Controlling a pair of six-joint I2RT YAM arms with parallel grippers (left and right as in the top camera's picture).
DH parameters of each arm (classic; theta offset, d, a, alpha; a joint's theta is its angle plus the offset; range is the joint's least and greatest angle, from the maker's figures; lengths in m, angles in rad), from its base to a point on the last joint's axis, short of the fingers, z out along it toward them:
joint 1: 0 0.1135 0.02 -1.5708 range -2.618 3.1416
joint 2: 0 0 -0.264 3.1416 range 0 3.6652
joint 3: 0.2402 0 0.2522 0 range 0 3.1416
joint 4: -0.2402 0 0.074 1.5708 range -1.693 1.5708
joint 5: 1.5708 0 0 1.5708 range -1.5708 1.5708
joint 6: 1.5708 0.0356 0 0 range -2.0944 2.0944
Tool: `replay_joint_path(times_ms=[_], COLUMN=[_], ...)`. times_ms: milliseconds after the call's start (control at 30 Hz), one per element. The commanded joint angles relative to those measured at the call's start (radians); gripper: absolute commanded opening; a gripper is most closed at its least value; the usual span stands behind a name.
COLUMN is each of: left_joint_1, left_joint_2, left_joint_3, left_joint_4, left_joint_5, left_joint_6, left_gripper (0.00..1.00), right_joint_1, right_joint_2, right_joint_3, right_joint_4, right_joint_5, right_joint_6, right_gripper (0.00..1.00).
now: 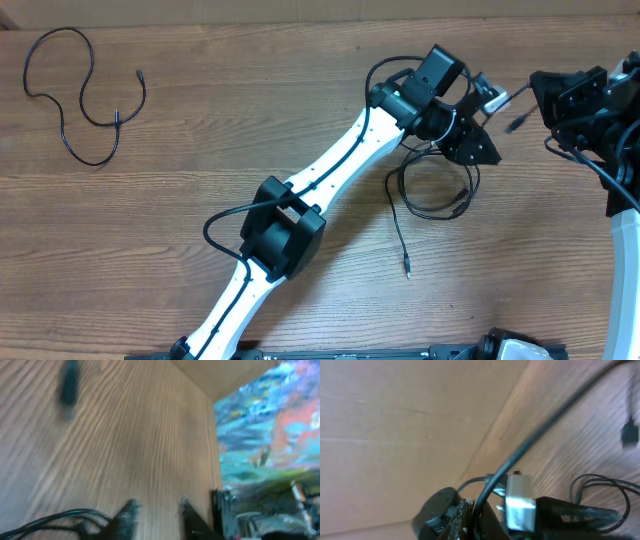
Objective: Untangle cables
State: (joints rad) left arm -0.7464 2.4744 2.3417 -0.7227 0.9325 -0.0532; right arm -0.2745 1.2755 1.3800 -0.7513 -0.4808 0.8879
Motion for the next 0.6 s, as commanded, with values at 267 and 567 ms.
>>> replay_joint_path(times_ms=[267,567], left_joint_1=[0.022,0.070], left_joint_2=[0.011,0.011], left_joint_3=[-0.006,0.002], left_joint_4=[-0.034,-0.066], left_joint_5=[-0.036,-0.050], left_joint_6=[-0.022,-0.068], left_gripper=[0.04,0.04], right_joint_1=[-0.003,-0.003], right_joint_2=[-0.009,-0.007], right_joint_3=[0.035,0.035], right_joint_4=[-0.004,-0.090], right_joint_5=[0.066,0.193], right_joint_6=[-0.025,-0.117], right_gripper=[0.06,0.39])
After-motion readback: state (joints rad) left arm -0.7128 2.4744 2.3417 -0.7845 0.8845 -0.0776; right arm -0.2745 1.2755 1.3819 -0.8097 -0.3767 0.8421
